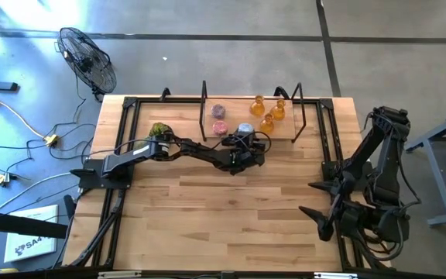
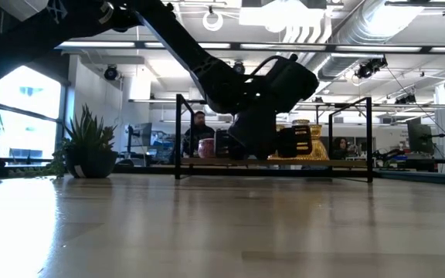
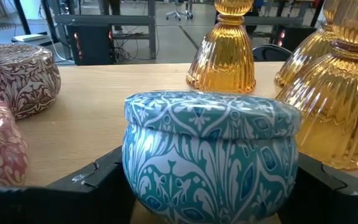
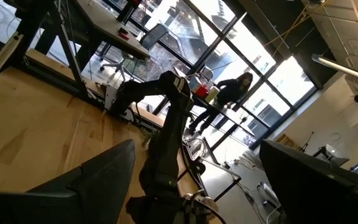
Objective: Pick & Place candle stick holders
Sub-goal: Put the blue patterned scented candle on the shelf
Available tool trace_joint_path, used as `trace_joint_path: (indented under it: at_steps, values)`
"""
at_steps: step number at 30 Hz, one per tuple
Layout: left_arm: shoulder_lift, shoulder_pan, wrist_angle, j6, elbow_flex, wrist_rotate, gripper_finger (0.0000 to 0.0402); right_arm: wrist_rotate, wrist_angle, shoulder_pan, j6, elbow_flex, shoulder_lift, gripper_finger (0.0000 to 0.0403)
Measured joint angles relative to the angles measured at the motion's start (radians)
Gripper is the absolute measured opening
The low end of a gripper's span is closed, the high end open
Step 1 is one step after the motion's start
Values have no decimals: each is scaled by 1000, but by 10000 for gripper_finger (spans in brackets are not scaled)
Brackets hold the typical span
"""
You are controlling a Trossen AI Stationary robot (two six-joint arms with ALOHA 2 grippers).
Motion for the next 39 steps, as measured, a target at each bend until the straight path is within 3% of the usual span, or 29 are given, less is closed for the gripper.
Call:
trace_joint_path:
  at_steps: [8,18,33,39]
  values:
    - [0,0,0,71,-1,22,311,0,0,0,23,0,0,339]
    - [2,9,-2,55,-1,-4,373,-1,-1,0,28,0,0,339]
    - [5,24,12,78,-3,-109,376,-1,-54,0,72,0,0,339]
    - [5,44,82,132,-2,-78,376,-1,-66,1,88,0,0,339]
